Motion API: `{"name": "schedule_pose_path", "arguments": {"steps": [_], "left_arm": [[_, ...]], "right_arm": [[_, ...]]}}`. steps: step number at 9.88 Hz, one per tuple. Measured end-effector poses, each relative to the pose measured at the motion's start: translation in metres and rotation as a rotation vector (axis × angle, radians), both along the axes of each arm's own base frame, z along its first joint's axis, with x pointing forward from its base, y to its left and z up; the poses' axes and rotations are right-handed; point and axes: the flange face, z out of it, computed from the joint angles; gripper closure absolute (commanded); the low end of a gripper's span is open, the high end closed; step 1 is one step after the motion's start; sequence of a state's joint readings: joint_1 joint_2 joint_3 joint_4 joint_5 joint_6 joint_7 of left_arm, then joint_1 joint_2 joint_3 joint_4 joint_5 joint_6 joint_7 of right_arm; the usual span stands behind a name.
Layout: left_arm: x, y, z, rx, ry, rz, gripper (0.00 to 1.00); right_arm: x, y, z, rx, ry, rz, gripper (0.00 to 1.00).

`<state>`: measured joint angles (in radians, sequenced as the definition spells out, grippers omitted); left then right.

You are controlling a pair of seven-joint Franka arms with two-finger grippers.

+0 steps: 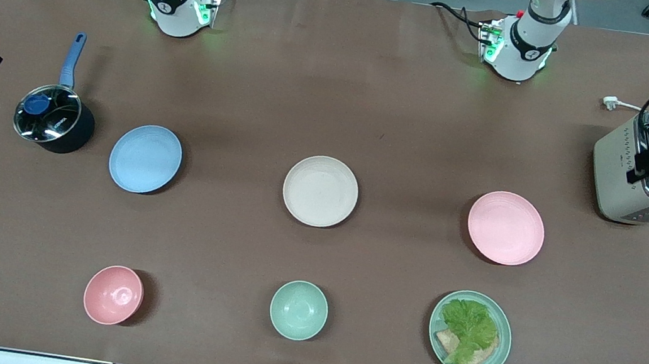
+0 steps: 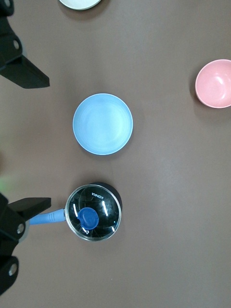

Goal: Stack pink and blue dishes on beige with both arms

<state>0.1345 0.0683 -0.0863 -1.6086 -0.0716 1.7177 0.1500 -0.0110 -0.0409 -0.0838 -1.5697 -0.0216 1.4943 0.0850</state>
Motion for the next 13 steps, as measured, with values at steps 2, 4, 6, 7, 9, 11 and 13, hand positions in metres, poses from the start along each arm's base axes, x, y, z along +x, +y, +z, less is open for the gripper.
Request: {"name": "schedule_pose_path", "arguments": {"steps": [2,4,6,7,9,11,13], "left_arm": [[0.027,0.046,-0.092,-0.041,0.004,-0.098,0.0],[0.043,0.072,-0.196,-0.077,0.018,-0.143,0.01],[0.046,0.061,-0.273,-0.086,0.032,-0.209,0.13],[0.047,0.054,-0.303,-0.093,0.038,-0.245,0.23],[0.045,0.046,-0.346,-0.113,0.073,-0.278,0.49],[0.042,0.036,-0.37,-0.13,0.106,-0.292,0.66],[0.04,0.033,-0.381,-0.137,0.124,-0.296,0.79]], "right_arm": [[0.021,-0.001,-0.065,-0.001,0.006,0.013,0.0],[0.039,0.0,-0.156,-0.003,0.018,0.051,0.0],[0.049,0.0,-0.238,-0.002,0.045,0.126,0.0],[0.052,0.001,-0.275,0.002,0.062,0.164,0.0],[0.055,0.001,-0.334,0.063,0.092,0.254,0.0],[0.056,-0.018,-0.374,0.179,0.072,0.328,0.0],[0.051,-0.043,-0.401,0.26,0.053,0.383,0.01]]}}
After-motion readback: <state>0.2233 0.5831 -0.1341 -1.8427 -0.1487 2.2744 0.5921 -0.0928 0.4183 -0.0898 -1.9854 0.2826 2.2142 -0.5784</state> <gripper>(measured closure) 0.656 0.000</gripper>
